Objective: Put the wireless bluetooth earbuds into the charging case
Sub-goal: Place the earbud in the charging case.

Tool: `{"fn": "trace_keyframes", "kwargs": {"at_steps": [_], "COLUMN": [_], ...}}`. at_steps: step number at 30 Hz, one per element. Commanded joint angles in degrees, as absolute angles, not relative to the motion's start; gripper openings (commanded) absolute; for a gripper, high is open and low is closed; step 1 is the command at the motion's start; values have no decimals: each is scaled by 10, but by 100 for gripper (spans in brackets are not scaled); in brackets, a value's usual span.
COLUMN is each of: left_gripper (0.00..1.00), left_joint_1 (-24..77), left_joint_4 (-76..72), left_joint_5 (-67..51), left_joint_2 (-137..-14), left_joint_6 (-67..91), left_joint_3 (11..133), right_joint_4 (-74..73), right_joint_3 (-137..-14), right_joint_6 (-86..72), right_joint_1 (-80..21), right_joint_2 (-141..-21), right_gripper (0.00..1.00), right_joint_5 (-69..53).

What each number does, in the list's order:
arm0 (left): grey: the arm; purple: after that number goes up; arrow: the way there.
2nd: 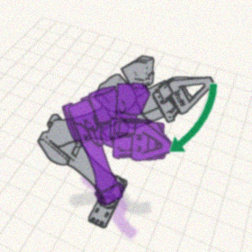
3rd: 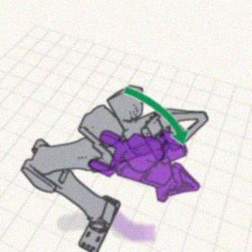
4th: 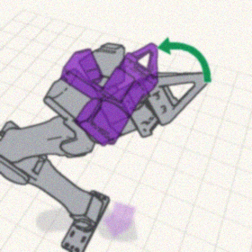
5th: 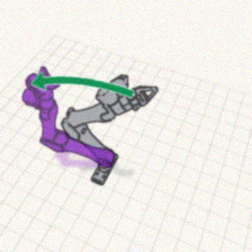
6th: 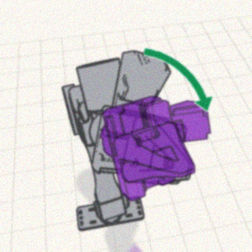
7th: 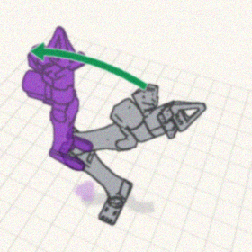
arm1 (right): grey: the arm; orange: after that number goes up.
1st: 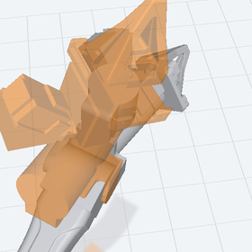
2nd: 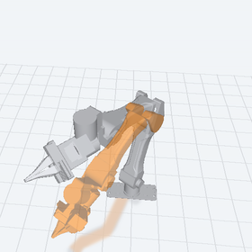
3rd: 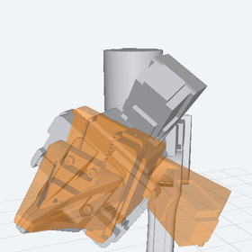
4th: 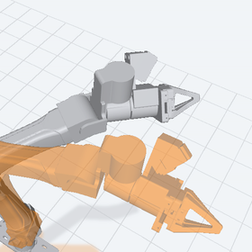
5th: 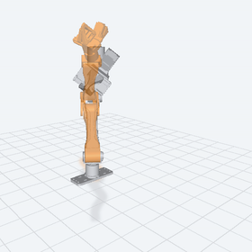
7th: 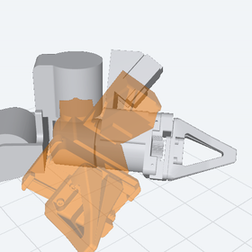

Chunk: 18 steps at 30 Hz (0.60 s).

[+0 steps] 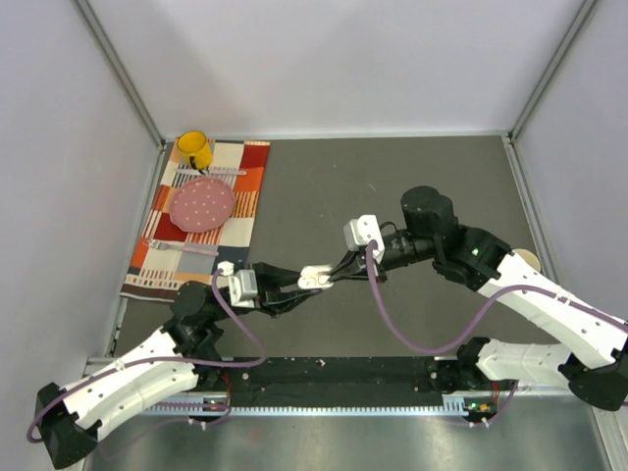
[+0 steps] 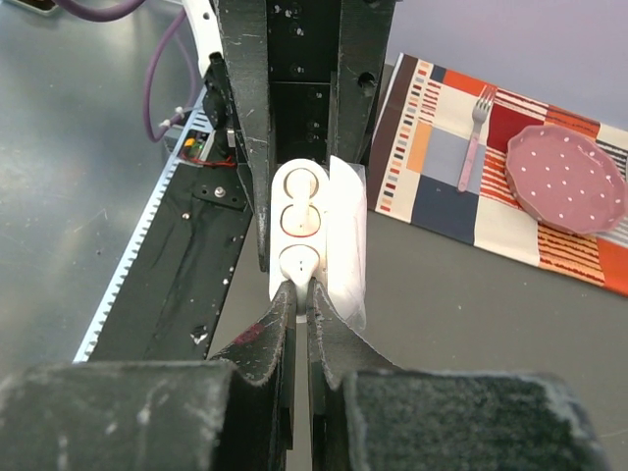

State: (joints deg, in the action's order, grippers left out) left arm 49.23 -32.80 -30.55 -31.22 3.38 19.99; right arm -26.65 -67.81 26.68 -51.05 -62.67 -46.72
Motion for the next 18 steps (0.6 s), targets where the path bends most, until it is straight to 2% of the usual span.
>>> {"fn": "trace_keyframes", "kwargs": {"at_steps": [1, 12, 14, 15, 17, 18], "left_gripper": [0, 0, 0, 0, 0, 0], "left_joint_1": [493, 494, 494, 494, 493, 494], "left_joint_4": [-352, -357, -356, -357, -356, -356], "left_joint_5": [-305, -301, -300, -299, -298, -297], "left_joint_2": [-301, -301, -301, -301, -301, -301], "left_joint_6": [38, 35, 35, 34, 34, 34], "left_joint_3": [226, 224, 224, 224, 222, 222], "right_joint_4": [-279, -317, -317, -317, -317, -316], "right_joint_3": [-705, -709, -711, -712, -715, -715], "right_joint_6": [291, 305, 304, 304, 305, 305], "right_joint_1": [-521, -542, -542, -543, -543, -542], "right_joint_2": [-633, -644, -642, -641, -635, -632], "right_gripper": [0, 0, 4, 12, 13, 17], "right_joint_5": [-431, -383, -381, -380, -374, -371]}}
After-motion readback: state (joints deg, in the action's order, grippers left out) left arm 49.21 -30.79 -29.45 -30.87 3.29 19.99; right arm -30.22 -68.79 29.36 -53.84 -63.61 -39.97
